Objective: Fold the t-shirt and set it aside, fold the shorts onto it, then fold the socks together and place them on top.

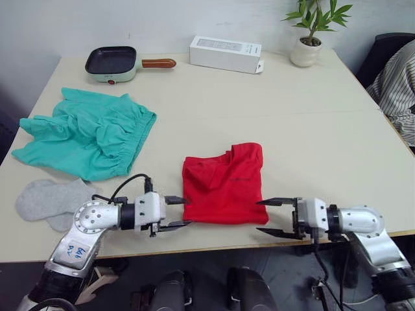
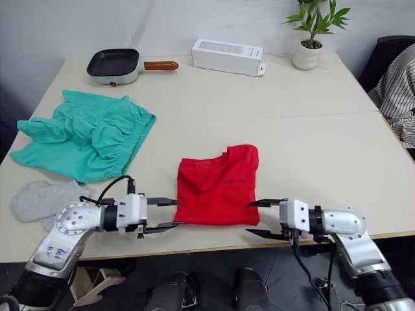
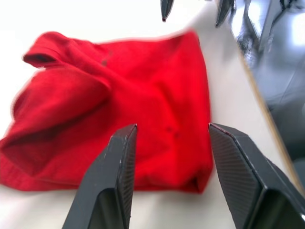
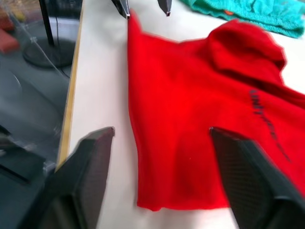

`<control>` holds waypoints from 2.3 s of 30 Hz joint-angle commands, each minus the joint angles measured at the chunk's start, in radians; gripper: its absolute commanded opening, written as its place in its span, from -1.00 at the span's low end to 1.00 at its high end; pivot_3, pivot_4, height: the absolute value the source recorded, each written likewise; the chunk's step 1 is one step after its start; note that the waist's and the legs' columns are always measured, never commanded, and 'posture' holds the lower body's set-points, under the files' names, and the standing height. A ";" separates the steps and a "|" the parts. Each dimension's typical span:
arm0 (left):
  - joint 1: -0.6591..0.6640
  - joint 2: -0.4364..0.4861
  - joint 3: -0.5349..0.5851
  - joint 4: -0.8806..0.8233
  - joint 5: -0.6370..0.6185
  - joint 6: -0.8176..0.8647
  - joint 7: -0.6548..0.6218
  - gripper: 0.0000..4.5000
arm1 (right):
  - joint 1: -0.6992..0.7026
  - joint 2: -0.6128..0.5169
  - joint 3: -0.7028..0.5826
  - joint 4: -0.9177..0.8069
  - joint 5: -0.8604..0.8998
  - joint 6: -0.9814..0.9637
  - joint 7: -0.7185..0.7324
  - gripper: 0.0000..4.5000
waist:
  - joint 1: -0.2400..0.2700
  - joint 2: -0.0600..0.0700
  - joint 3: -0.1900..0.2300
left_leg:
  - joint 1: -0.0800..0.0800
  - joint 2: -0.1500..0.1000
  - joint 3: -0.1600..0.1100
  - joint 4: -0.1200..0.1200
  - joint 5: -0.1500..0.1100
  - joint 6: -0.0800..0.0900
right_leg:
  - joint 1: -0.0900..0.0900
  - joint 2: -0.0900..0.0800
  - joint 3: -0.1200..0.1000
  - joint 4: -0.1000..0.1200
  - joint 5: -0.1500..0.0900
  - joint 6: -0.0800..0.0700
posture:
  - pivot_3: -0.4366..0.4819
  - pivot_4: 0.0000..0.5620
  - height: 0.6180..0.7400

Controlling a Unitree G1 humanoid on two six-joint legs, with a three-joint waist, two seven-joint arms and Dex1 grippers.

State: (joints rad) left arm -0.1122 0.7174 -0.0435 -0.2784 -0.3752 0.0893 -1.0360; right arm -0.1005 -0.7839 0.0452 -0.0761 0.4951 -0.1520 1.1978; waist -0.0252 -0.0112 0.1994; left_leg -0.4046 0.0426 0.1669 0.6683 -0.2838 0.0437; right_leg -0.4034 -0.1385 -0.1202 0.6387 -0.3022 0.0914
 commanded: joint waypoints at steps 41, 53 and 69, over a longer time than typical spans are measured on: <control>-0.504 -0.403 0.032 0.767 0.259 -0.255 0.415 -1.00 | -0.329 0.324 0.008 0.341 -0.232 0.076 -0.250 -0.98 | -0.002 -0.001 0.000 | -0.001 -0.002 0.004 0.004 0.003 0.002 | -0.003 0.004 -0.006 0.006 0.001 0.001 | -0.05 -0.47 1.00; -0.421 -0.423 -0.087 0.560 0.222 -0.250 0.199 -1.00 | -0.437 0.425 0.123 0.428 -0.390 0.043 -0.344 -0.98 | 0.000 -0.001 -0.001 | -0.002 -0.003 0.006 0.002 0.003 0.001 | -0.005 0.006 -0.005 0.005 0.000 0.001 | -0.05 -0.47 1.00; -0.407 -0.414 -0.061 0.734 0.376 -0.087 0.480 -1.00 | -0.539 0.445 -0.114 0.775 -0.338 0.025 -0.624 -0.98 | -0.004 -0.003 -0.010 | 0.001 -0.003 0.004 0.000 0.004 0.002 | -0.002 0.005 -0.005 0.005 0.001 0.001 | -0.05 -0.47 1.00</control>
State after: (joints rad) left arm -0.5556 0.2921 -0.0982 0.4332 -0.0139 -0.0232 -0.5574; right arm -0.6270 -0.3394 -0.0144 0.6697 0.1298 -0.1301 0.6121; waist -0.0289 -0.0143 0.1891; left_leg -0.4035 0.0394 0.1715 0.6684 -0.2793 0.0458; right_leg -0.4054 -0.1337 -0.1247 0.6439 -0.3015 0.0926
